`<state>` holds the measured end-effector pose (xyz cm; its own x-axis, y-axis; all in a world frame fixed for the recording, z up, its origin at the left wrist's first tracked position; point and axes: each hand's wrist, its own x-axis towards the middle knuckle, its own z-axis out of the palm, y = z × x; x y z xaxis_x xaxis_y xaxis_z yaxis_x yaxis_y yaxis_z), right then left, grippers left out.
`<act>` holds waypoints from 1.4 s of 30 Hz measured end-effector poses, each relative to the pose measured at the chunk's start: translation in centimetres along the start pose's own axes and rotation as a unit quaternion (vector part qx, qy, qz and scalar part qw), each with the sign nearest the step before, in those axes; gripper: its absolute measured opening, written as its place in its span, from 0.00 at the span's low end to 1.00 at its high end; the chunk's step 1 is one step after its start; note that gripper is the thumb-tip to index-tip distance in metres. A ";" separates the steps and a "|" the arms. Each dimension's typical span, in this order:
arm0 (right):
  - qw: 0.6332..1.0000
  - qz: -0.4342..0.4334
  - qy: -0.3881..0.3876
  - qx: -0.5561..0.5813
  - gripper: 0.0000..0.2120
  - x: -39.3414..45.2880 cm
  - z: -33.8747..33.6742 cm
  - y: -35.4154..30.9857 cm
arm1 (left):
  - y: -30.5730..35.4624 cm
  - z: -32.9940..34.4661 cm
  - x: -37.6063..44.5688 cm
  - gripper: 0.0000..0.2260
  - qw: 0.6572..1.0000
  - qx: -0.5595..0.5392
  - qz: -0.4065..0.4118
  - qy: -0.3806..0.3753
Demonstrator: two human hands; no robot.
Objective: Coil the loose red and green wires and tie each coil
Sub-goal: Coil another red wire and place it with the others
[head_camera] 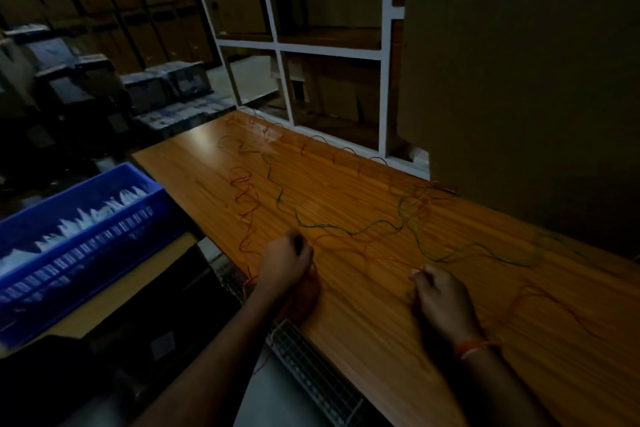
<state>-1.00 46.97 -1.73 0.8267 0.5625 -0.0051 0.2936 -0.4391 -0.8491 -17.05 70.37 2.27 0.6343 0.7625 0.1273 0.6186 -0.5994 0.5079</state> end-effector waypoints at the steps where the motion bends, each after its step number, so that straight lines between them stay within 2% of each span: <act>1: 1.000 -0.009 -0.005 -0.003 0.09 0.1 0.1 -0.2 | 0.1 -0.1 0.6 0.08 1.000 -0.005 0.012 0.001; 3: 0.997 -0.059 -0.017 -0.039 0.15 0.3 0.3 -0.6 | 0.6 0.3 2.0 0.07 0.999 -0.033 0.042 0.002; 6: 0.977 -0.144 0.002 -0.160 0.21 0.5 0.4 -1.2 | 1.2 0.9 4.7 0.09 0.994 -0.089 0.056 -0.006; 9: 0.967 -0.190 0.026 -0.170 0.16 -0.1 -0.3 -1.3 | 0.8 1.5 7.7 0.12 0.997 -0.034 0.076 -0.004; 11: 0.966 -0.200 0.036 -0.158 0.12 -0.8 -0.7 -1.2 | 0.1 1.6 9.2 0.14 0.999 0.006 0.040 -0.014; 15: 0.977 -0.144 0.026 -0.155 0.12 -2.2 -0.6 -0.5 | -1.9 2.6 10.4 0.20 0.991 0.113 -0.061 -0.047; 18: 0.981 -0.089 0.051 -0.167 0.13 -3.7 0.2 0.5 | -3.0 3.6 9.7 0.25 0.979 0.139 -0.123 -0.084; 20: 0.980 -0.047 0.095 -0.166 0.14 -4.7 0.6 0.9 | -3.4 4.3 9.1 0.25 0.975 0.146 -0.150 -0.078; 23: 0.978 0.002 0.148 -0.145 0.21 -5.7 0.5 1.5 | -3.6 4.9 8.2 0.26 0.974 0.134 -0.172 -0.055; 25: 0.969 0.030 0.179 -0.168 0.20 -6.4 0.3 2.1 | -3.7 4.6 7.2 0.28 0.971 0.116 -0.198 -0.064; 28: 0.974 0.058 0.185 -0.115 0.21 -7.2 -0.6 2.4 | -3.4 3.6 5.4 0.29 0.972 0.092 -0.205 -0.061; 30: 0.985 0.051 0.159 -0.036 0.21 -7.8 -1.9 2.5 | -2.3 3.4 3.9 0.26 0.984 0.077 -0.155 -0.048; 33: 0.990 0.014 0.141 0.024 0.21 -10.1 -5.3 4.0 | 2.2 4.7 0.3 0.19 0.999 0.019 -0.031 -0.025; 35: 0.991 0.026 0.106 0.078 0.20 -11.6 -7.5 5.3 | 6.0 5.9 -2.0 0.18 0.998 -0.026 0.055 -0.033; 37: 0.976 0.083 0.073 0.190 0.18 -13.4 -10.2 5.9 | 10.6 7.1 -4.6 0.21 0.986 -0.047 0.147 -0.069; 39: 0.939 0.125 0.034 0.319 0.12 -14.9 -13.2 5.9 | 15.1 8.2 -7.2 0.27 0.967 -0.051 0.224 -0.112; 41: 0.915 0.126 0.011 0.383 0.16 -16.2 -16.1 5.8 | 19.0 9.0 -9.7 0.34 0.943 -0.028 0.295 -0.153; 42: 0.915 0.110 0.008 0.389 0.16 -16.7 -17.4 5.6 | 20.6 9.3 -10.7 0.37 0.928 -0.006 0.333 -0.164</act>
<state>-4.81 22.95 2.72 0.8338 0.5066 -0.2193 -0.3063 0.0942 -0.9472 -6.79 47.61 3.45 0.9827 0.1071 0.1510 0.0342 -0.9067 0.4203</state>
